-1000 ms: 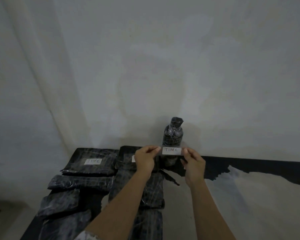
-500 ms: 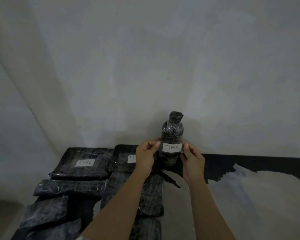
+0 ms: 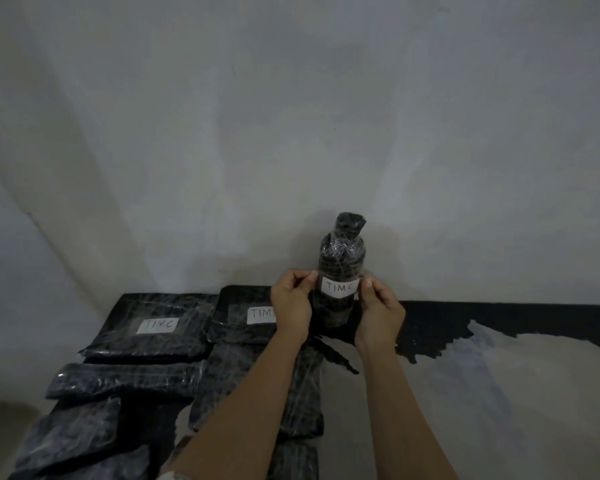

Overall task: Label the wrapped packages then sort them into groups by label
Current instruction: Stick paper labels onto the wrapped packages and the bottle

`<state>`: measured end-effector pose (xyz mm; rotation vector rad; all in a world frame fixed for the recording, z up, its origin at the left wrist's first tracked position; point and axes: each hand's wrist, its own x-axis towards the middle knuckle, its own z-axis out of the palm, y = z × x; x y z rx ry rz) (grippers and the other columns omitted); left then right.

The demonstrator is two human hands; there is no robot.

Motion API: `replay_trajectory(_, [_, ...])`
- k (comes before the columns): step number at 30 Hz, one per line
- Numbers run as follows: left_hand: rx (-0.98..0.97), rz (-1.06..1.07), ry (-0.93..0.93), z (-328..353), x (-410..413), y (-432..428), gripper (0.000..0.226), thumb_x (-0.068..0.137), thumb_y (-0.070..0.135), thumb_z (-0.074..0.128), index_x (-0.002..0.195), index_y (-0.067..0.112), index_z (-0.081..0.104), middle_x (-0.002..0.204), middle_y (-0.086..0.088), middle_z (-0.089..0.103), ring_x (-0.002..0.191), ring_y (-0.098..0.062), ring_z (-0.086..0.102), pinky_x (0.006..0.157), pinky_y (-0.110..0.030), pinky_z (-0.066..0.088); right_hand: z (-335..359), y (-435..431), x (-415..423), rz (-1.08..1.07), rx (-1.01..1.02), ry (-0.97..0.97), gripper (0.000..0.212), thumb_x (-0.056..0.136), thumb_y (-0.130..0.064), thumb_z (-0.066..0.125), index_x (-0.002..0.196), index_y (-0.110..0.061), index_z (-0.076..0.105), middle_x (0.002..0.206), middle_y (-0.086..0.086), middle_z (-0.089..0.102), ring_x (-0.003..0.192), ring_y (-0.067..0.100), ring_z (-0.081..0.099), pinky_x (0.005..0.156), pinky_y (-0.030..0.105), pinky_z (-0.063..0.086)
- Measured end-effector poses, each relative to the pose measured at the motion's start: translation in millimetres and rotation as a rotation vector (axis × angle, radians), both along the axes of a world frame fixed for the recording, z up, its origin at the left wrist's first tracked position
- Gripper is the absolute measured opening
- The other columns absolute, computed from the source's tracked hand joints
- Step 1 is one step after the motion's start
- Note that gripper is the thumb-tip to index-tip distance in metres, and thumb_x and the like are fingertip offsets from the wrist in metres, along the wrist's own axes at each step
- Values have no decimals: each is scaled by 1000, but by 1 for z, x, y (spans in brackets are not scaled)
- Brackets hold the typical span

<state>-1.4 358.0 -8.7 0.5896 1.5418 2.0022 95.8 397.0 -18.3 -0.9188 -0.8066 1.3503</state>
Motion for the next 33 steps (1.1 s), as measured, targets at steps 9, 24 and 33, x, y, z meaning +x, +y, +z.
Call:
replay_trajectory(9, [38, 36, -31, 2, 3, 3, 23, 85, -3, 60, 75, 17, 55, 73, 0, 58, 71, -10, 55, 76, -28, 47, 0, 0, -4, -20, 2, 5, 27, 86, -2, 63, 73, -24, 72, 72, -9, 72, 75, 8, 65, 67, 16, 54])
replay_trajectory(24, [-79, 52, 224, 7, 5, 8, 8, 94, 13, 52, 100, 17, 55, 94, 1, 62, 89, -12, 59, 80, -22, 48, 9, -3, -9, 65, -52, -106, 20, 95, -16, 52, 94, -9, 71, 89, 2, 71, 86, 11, 65, 74, 24, 53])
replay_trajectory(33, [-236, 2, 449, -8, -1, 5, 25, 94, 5, 46, 106, 3, 68, 101, -9, 69, 91, -14, 61, 81, -22, 46, 0, 3, -10, 73, -61, -215, 24, 97, -20, 49, 92, -9, 70, 91, 7, 71, 89, 18, 65, 76, 30, 53])
